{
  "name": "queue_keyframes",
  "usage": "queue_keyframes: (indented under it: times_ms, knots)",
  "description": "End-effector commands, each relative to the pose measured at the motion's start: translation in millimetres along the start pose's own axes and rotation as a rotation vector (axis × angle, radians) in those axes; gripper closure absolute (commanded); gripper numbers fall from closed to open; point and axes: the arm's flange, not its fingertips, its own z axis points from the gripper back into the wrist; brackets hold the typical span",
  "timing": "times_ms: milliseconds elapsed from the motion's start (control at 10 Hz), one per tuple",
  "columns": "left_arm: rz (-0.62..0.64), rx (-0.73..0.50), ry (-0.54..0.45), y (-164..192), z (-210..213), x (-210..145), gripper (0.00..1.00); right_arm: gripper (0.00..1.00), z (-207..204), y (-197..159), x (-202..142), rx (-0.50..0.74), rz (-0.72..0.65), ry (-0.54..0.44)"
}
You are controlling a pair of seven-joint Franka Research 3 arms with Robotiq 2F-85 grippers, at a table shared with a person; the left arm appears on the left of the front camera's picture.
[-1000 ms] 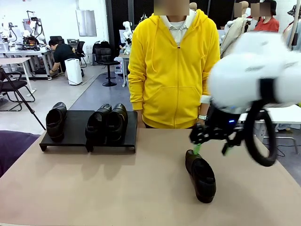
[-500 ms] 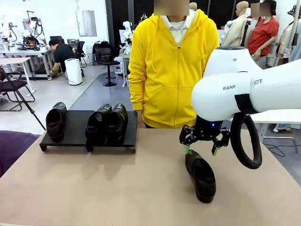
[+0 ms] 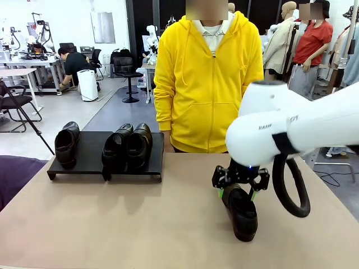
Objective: Organize the shoes by placing them on the stand.
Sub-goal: Pick up one Shoe and place it in the middle of the table.
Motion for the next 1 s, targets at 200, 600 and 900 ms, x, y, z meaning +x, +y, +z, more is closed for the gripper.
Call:
queue_keyframes:
  times_ms: [200, 600, 900]
  knots:
    - [0.011, 0.005, 0.009, -1, 3, 0, 0.0, 0.0, -58, -4, 10, 0.014, -0.038, -0.038]
    - [0.011, 0.005, 0.009, -1, 3, 0, 0.0, 0.0, -52, -4, 6, 0.014, -0.023, -0.071]
    - [0.011, 0.005, 0.009, -1, 3, 0, 0.0, 1.0, -54, -1, 6, 0.01, -0.012, -0.061]
